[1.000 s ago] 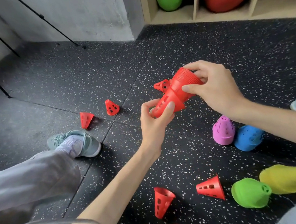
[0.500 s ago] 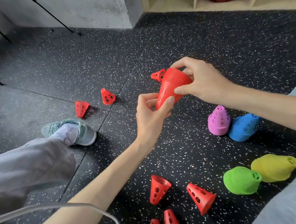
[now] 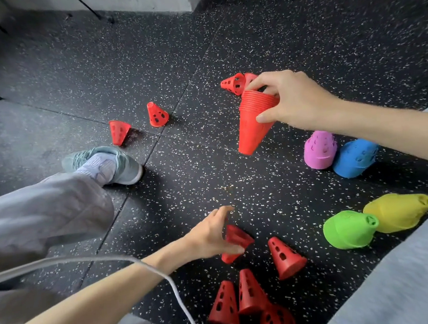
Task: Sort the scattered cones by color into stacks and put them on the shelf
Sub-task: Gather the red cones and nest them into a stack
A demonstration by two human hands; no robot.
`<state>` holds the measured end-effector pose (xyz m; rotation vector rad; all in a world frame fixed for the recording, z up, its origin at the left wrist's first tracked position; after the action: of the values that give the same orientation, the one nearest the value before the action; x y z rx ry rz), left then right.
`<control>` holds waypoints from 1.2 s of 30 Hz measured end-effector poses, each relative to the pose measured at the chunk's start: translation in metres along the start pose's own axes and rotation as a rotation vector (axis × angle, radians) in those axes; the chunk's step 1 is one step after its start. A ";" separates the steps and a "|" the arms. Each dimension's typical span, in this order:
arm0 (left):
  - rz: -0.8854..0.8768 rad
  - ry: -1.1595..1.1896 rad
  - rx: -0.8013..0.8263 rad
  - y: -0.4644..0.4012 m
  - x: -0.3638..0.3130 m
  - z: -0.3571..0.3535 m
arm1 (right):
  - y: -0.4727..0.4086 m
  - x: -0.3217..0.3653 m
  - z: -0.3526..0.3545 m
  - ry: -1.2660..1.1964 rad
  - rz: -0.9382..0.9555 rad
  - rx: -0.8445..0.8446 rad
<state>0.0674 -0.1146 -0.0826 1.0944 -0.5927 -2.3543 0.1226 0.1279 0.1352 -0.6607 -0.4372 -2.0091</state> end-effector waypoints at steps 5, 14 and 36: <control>-0.024 -0.090 -0.034 -0.005 0.010 -0.013 | 0.002 0.001 -0.002 -0.003 0.000 -0.004; -0.077 0.035 -0.143 -0.019 0.012 -0.007 | 0.003 -0.004 -0.005 0.001 -0.021 0.005; -0.296 0.478 -0.645 -0.008 -0.100 0.108 | 0.003 -0.007 0.001 -0.051 0.002 -0.044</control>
<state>0.0370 -0.0307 0.0344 1.4010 0.4961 -2.1337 0.1285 0.1320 0.1318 -0.7404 -0.4240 -2.0088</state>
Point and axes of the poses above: each hand's wrist, its own y-axis away from the middle knuckle, its own z-axis out of the back of the hand, x = y × z, the point moved 6 cm from there along -y, towards the middle knuckle, and after that the axes turned 3 degrees about y, right-handed, at the moved point
